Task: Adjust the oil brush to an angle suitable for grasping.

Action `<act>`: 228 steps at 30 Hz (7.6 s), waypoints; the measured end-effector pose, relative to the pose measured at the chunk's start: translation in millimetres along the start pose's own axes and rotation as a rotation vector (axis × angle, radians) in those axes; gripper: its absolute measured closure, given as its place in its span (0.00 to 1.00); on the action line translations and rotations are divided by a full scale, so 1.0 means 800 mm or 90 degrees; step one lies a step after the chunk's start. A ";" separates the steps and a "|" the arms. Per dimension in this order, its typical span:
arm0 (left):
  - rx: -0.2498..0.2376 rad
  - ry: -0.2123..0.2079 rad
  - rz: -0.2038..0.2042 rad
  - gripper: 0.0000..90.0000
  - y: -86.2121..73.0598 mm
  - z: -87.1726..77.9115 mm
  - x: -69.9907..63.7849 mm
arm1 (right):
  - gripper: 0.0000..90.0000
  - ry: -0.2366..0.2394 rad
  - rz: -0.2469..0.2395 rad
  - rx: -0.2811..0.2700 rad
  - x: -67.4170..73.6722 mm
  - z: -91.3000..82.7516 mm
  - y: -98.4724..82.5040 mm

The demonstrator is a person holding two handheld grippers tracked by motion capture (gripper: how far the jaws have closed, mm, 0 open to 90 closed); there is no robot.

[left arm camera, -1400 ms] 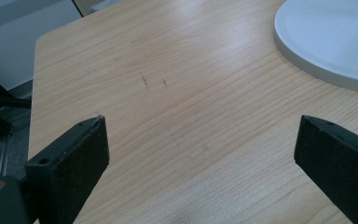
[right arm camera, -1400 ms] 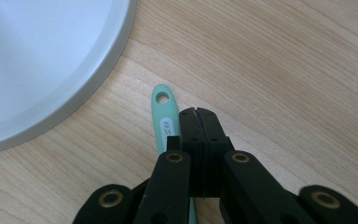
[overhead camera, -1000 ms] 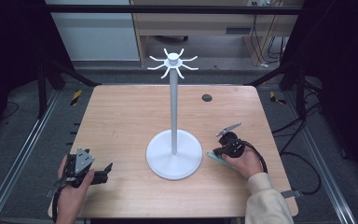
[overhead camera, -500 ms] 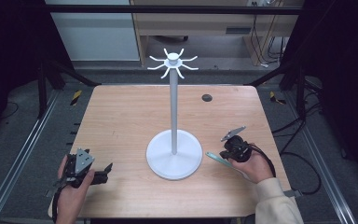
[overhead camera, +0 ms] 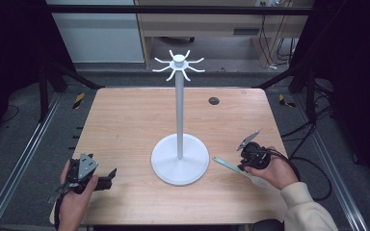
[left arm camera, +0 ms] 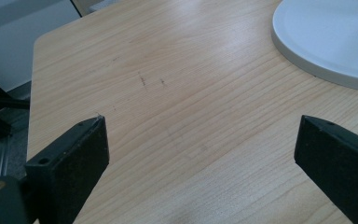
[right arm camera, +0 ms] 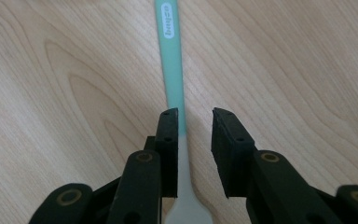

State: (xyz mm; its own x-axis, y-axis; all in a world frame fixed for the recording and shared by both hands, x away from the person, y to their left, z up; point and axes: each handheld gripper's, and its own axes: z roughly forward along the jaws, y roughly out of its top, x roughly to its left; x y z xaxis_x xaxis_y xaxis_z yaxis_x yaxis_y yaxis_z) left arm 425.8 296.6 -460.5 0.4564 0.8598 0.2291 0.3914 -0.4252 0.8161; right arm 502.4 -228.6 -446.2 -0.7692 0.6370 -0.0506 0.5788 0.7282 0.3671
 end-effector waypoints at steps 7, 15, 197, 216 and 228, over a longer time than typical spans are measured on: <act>0.002 0.000 0.001 0.03 0.000 0.000 0.000 | 0.83 0.010 -0.017 0.029 -0.001 0.011 0.003; 0.004 0.001 0.001 0.03 0.000 0.001 0.000 | 0.83 0.025 -0.021 0.054 -0.002 0.018 0.002; -0.002 0.005 -0.010 0.03 0.000 0.000 0.005 | 0.91 0.044 0.045 -0.678 0.071 -0.212 0.080; -0.001 0.003 -0.008 0.03 0.000 0.001 0.004 | 0.91 0.063 0.021 -0.679 0.074 -0.213 0.093; 0.000 0.003 -0.009 0.03 0.000 0.001 0.005 | 0.91 0.065 0.019 -0.668 0.075 -0.211 0.100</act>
State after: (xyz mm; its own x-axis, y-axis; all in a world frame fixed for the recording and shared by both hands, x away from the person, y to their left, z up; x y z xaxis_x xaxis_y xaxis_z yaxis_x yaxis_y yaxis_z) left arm 427.8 299.7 -460.2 0.4472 0.8668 0.2205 0.3970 -0.4133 0.8195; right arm 456.6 -174.9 -262.9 -0.8062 0.5908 0.0324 0.1108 0.0968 0.9891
